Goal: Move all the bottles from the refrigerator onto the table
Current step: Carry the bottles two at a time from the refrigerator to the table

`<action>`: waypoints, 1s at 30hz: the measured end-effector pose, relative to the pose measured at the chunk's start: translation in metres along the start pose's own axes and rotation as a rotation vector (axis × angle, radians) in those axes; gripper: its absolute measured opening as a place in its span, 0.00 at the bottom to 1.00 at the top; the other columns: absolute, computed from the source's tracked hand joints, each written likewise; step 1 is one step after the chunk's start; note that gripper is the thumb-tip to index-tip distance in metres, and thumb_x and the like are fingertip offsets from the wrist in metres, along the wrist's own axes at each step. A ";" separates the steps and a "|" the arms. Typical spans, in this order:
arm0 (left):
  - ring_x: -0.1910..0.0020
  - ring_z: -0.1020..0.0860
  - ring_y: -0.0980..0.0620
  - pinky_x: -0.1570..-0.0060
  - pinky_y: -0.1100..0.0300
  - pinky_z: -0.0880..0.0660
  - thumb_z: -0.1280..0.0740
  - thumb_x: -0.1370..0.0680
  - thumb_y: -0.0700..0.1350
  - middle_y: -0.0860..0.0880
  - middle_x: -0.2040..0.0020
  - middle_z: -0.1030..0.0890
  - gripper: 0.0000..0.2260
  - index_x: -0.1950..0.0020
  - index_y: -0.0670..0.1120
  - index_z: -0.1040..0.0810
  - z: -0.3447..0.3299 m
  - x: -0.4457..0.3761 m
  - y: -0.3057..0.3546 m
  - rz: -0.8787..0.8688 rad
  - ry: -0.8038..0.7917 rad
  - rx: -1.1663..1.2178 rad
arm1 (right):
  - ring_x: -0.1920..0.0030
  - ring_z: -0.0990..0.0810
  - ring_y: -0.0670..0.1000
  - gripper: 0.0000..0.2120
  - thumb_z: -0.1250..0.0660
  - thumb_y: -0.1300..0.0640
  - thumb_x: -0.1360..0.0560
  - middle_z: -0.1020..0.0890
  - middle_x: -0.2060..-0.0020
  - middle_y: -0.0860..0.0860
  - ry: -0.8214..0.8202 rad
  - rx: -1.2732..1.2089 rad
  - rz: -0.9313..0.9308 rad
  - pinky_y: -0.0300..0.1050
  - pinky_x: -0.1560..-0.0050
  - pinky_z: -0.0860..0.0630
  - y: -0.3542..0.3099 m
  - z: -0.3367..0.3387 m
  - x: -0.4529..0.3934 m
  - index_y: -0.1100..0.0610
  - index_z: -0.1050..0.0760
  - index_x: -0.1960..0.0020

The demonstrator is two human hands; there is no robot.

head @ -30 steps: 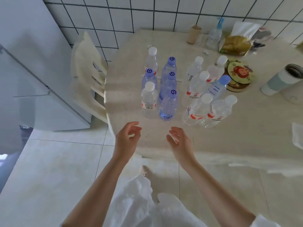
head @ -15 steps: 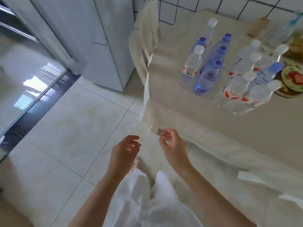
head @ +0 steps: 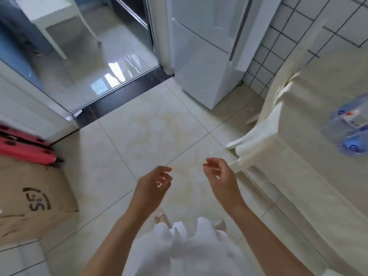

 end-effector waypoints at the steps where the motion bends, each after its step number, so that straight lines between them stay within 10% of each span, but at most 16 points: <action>1: 0.58 0.20 0.59 0.54 0.66 0.24 0.32 0.24 0.38 0.57 0.60 0.16 0.14 0.52 0.59 0.23 0.024 -0.004 -0.014 0.015 0.026 -0.002 | 0.47 0.21 0.43 0.09 0.35 0.57 0.22 0.19 0.49 0.46 -0.024 0.005 0.001 0.24 0.54 0.28 -0.008 -0.023 -0.004 0.53 0.25 0.42; 18: 0.55 0.17 0.55 0.53 0.62 0.23 0.33 0.23 0.40 0.54 0.57 0.16 0.10 0.45 0.54 0.22 0.186 -0.114 -0.089 0.151 0.150 0.133 | 0.47 0.22 0.42 0.09 0.35 0.59 0.22 0.20 0.49 0.47 -0.128 0.043 -0.007 0.24 0.62 0.28 -0.095 -0.185 -0.086 0.54 0.26 0.42; 30: 0.57 0.18 0.59 0.55 0.68 0.24 0.33 0.23 0.40 0.56 0.58 0.15 0.14 0.53 0.61 0.24 0.208 -0.317 -0.004 0.016 0.030 0.058 | 0.47 0.21 0.40 0.11 0.35 0.55 0.23 0.21 0.50 0.43 -0.094 0.115 0.087 0.44 0.41 0.24 -0.189 -0.199 -0.269 0.50 0.28 0.41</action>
Point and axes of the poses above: each hand's wrist, its own x-axis away from the middle knuckle, its own z-axis out of the back of the hand, y = z × x, the point moved 3 cm from there along -x, towards the middle knuckle
